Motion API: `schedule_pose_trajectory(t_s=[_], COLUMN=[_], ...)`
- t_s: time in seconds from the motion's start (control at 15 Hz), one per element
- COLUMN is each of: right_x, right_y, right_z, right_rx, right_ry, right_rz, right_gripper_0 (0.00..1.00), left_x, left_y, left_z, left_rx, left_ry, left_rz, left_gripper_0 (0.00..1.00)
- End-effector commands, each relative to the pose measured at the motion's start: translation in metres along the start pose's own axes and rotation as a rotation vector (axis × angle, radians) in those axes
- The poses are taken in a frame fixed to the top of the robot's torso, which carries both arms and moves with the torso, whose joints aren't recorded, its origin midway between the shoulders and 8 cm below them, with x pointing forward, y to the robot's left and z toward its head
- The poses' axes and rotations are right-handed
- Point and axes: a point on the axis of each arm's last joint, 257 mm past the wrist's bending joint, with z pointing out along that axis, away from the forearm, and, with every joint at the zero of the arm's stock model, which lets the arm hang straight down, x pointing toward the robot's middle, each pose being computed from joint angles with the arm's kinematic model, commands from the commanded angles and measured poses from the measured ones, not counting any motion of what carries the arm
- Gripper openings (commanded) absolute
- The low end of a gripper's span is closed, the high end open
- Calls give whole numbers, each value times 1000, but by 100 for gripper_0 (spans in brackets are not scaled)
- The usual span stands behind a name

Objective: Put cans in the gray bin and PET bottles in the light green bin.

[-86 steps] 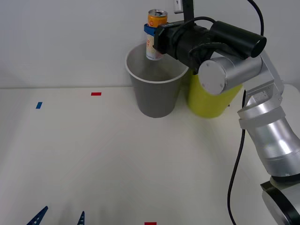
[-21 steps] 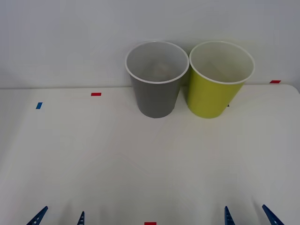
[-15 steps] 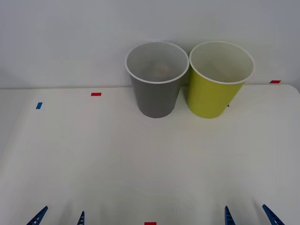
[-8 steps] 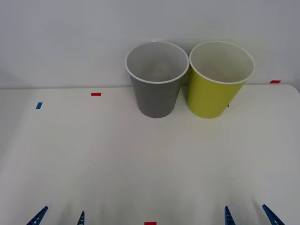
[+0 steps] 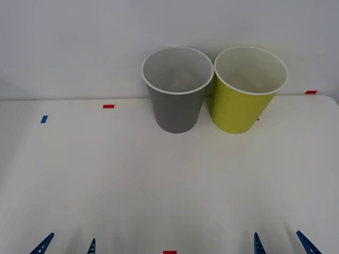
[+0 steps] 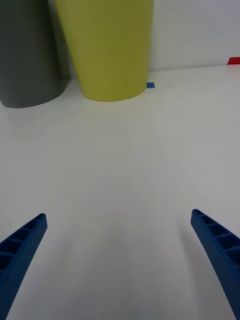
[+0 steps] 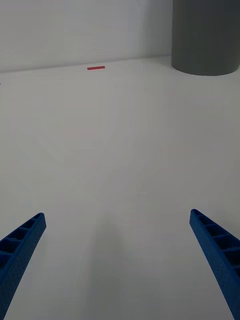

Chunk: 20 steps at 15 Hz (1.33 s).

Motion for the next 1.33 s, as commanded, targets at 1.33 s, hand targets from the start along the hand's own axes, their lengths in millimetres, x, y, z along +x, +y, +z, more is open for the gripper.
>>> schedule_pose_trajectory(t_s=[1.33], right_x=[0], right_y=[0], right_z=[0], right_rx=[0], right_ry=[0], right_rz=[0], right_gripper_0=[100], left_x=[0], left_y=[0], left_z=[0], left_rx=[0], left_ry=[0], left_rz=[0], left_gripper_0=[100])
